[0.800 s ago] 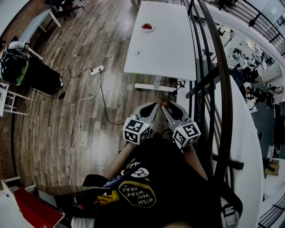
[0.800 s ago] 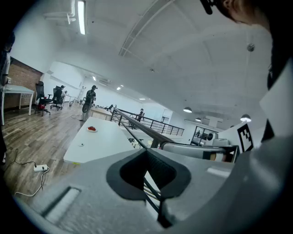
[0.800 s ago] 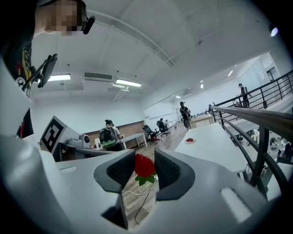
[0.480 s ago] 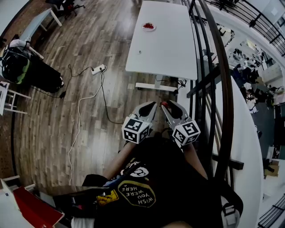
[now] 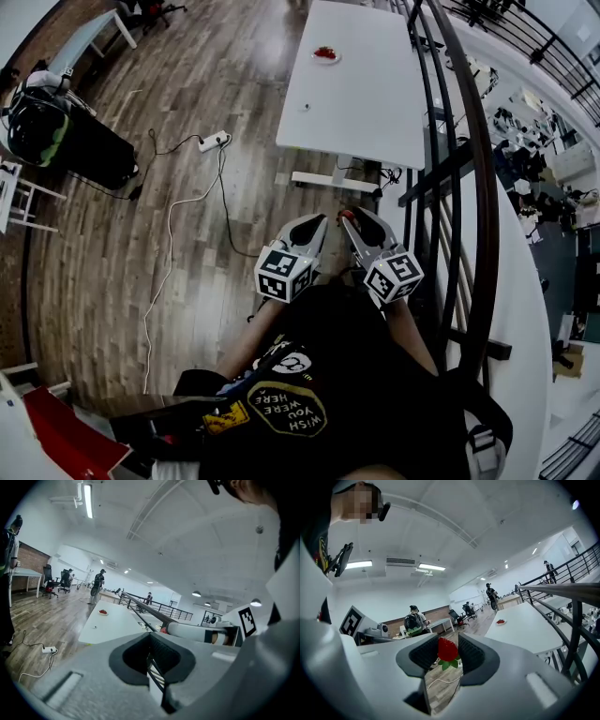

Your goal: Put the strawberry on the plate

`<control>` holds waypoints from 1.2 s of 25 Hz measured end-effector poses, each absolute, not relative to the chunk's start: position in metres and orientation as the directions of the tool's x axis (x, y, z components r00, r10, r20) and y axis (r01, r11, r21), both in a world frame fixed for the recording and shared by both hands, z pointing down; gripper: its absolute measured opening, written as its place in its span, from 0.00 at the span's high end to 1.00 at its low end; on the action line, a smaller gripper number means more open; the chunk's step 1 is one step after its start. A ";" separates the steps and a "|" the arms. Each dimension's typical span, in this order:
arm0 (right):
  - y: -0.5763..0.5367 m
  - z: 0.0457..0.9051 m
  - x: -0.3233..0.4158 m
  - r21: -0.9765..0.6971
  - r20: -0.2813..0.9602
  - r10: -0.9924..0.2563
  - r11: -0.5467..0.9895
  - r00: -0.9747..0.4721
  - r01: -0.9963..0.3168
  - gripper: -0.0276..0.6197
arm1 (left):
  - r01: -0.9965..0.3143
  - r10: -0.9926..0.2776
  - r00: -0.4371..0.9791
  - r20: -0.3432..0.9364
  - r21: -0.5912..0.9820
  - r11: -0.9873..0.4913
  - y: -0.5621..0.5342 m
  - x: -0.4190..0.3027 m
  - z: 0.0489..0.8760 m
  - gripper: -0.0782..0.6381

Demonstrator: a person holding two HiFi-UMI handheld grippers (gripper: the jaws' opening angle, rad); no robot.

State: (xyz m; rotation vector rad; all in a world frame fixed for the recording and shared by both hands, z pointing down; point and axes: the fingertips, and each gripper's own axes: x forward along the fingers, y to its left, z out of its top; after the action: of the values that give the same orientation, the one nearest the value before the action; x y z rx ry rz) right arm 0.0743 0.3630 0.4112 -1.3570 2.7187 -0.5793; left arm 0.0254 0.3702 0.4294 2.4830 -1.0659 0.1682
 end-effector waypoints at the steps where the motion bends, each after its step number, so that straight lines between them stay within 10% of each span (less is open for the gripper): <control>1: 0.363 0.413 0.071 -0.352 0.121 -0.779 0.546 -0.615 -0.760 0.75 | -0.715 -0.663 0.697 0.272 0.340 -0.611 0.371 0.023 0.431 0.89; 30: 0.292 0.400 0.061 -0.310 0.112 -0.724 0.626 -0.681 -0.716 0.75 | -0.680 -0.651 0.724 0.227 0.392 -0.620 0.281 0.038 0.421 0.89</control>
State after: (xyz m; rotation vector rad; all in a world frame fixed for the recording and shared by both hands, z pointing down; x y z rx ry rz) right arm 0.0610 0.2921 0.4000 -1.2443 2.8112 -0.5193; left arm 0.0383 0.2813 0.4210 2.4732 -1.0172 0.0854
